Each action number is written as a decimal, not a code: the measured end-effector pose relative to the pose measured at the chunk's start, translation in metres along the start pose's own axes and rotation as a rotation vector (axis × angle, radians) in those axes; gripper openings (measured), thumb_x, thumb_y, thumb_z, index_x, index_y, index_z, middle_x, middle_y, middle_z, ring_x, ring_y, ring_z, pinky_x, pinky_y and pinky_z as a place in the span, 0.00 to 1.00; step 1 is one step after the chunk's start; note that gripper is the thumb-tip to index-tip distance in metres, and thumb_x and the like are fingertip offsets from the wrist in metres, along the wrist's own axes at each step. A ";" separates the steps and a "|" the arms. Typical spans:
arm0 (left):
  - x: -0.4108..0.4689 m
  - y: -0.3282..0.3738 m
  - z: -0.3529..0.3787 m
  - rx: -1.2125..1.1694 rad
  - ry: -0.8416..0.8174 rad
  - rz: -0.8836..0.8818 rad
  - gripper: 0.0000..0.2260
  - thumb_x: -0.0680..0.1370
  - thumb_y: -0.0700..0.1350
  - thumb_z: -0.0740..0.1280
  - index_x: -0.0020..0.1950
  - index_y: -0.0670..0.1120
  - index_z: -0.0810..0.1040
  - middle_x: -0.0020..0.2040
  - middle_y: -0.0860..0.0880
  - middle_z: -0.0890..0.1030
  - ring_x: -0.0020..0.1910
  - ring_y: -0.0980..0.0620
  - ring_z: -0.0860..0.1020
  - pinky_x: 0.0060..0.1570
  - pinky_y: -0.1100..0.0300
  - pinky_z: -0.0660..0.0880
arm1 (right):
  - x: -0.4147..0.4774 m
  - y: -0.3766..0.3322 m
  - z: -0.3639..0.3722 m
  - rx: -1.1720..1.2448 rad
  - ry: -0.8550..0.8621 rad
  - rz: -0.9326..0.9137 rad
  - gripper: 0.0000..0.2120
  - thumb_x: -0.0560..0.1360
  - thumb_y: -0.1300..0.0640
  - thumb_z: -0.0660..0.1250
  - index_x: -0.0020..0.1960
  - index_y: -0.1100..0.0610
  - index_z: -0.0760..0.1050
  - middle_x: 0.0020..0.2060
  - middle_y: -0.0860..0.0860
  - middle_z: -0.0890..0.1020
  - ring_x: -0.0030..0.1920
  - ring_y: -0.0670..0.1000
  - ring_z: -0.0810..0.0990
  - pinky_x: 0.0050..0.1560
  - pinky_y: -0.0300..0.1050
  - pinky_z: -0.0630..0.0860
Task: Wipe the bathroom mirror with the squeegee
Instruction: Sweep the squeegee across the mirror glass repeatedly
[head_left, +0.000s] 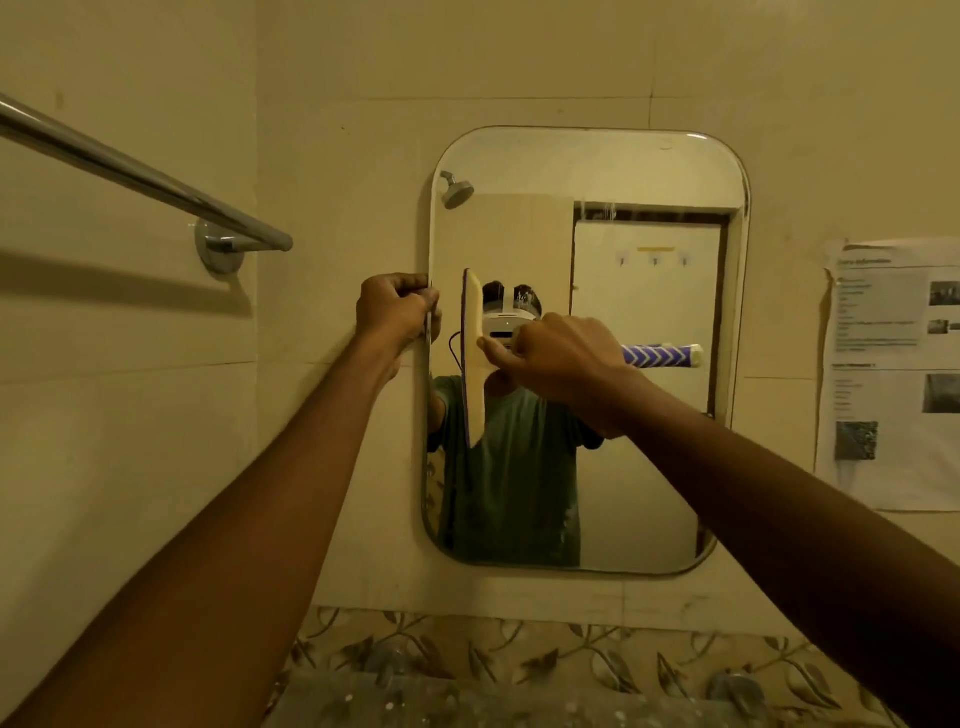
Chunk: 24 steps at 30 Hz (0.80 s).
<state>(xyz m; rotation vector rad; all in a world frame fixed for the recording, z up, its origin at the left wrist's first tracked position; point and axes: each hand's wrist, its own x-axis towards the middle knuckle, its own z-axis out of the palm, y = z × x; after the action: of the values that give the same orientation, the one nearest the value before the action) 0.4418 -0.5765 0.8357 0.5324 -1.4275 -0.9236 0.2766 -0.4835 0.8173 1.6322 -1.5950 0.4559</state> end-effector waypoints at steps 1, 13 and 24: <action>0.001 -0.001 0.001 -0.001 0.000 -0.004 0.07 0.77 0.37 0.67 0.54 0.42 0.77 0.47 0.40 0.82 0.41 0.47 0.82 0.40 0.56 0.82 | 0.000 0.006 0.000 0.006 -0.012 0.008 0.34 0.78 0.31 0.47 0.34 0.55 0.77 0.24 0.47 0.71 0.24 0.46 0.69 0.28 0.39 0.64; 0.005 -0.006 0.000 0.014 -0.009 0.015 0.05 0.77 0.37 0.67 0.52 0.43 0.78 0.49 0.37 0.82 0.47 0.39 0.82 0.50 0.43 0.81 | -0.076 0.119 -0.016 0.041 -0.110 0.179 0.28 0.72 0.28 0.43 0.39 0.48 0.70 0.31 0.45 0.77 0.31 0.45 0.77 0.32 0.40 0.72; 0.038 0.040 -0.003 -0.026 -0.102 0.066 0.05 0.76 0.37 0.68 0.44 0.47 0.78 0.46 0.42 0.83 0.48 0.43 0.82 0.52 0.46 0.80 | 0.023 0.013 -0.028 0.102 0.028 -0.019 0.30 0.79 0.34 0.50 0.29 0.52 0.71 0.22 0.47 0.70 0.21 0.45 0.66 0.28 0.37 0.63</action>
<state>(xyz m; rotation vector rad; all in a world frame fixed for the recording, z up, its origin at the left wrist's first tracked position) 0.4493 -0.5846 0.8898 0.4206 -1.5140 -0.9264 0.2748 -0.4764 0.8554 1.7083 -1.5568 0.5561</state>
